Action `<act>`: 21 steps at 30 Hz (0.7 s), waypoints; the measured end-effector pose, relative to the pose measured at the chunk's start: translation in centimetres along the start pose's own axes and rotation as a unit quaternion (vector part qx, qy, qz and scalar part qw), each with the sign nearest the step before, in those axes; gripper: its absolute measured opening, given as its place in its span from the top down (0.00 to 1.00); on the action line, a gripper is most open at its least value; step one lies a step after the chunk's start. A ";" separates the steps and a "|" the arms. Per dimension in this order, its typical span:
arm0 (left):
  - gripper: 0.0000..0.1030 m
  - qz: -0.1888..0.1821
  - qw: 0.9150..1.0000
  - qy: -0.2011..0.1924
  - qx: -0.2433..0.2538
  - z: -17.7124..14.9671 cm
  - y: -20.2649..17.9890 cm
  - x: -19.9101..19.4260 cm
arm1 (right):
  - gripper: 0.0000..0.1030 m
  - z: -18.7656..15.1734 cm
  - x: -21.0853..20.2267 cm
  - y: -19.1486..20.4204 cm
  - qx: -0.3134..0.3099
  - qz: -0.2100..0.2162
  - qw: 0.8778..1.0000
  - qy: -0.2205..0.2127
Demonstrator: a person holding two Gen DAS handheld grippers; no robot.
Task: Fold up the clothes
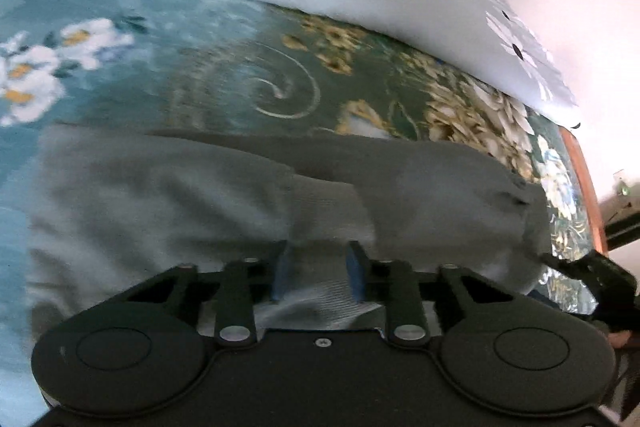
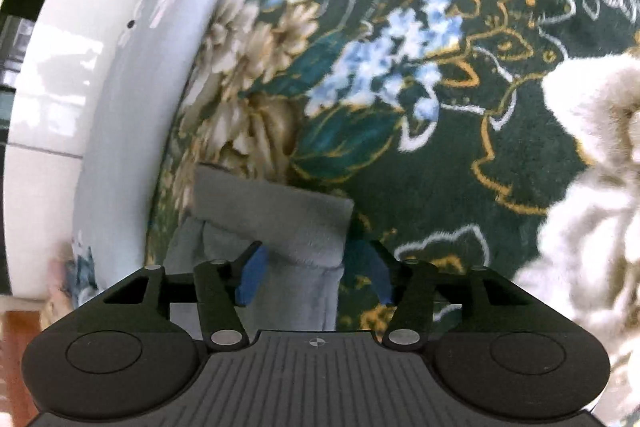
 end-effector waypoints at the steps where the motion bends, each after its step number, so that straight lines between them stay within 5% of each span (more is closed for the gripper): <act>1: 0.84 0.001 1.000 -0.001 0.001 0.1 -0.5 0.3 | 0.48 0.1 0.5 -0.1 0.002 0.008 1.000 0.005; 4: 0.90 -0.006 1.000 -0.009 -0.016 0.3 -1.4 1.2 | 0.51 0.2 1.5 -0.1 0.005 0.034 0.999 0.014; 6: 0.93 -0.008 0.999 -0.008 -0.035 0.4 -1.4 1.6 | 0.65 0.3 1.9 0.0 0.009 0.040 0.999 0.018; 11: 0.93 0.009 0.999 0.019 -0.044 -0.3 -1.9 3.5 | 0.79 0.7 1.4 0.8 -0.007 0.046 0.999 0.025; 17: 0.93 0.028 0.998 0.057 -0.014 -1.0 -2.8 6.0 | 0.81 0.5 -0.8 4.6 -0.059 0.072 0.996 0.009; 21: 0.92 0.006 0.998 0.034 -0.047 0.1 -2.3 3.3 | 0.81 -0.7 -2.9 8.2 -0.111 0.090 0.990 0.001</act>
Point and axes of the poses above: each gripper's, at about its wrist camera, not at the fingertips, and x roughly the way its jaws point, y to its left, z to its top, the point moved 8 cm from there along x, roughly the way its jaws point, and after that the axes turned 2 degrees about -y, right-handed, at the moved point
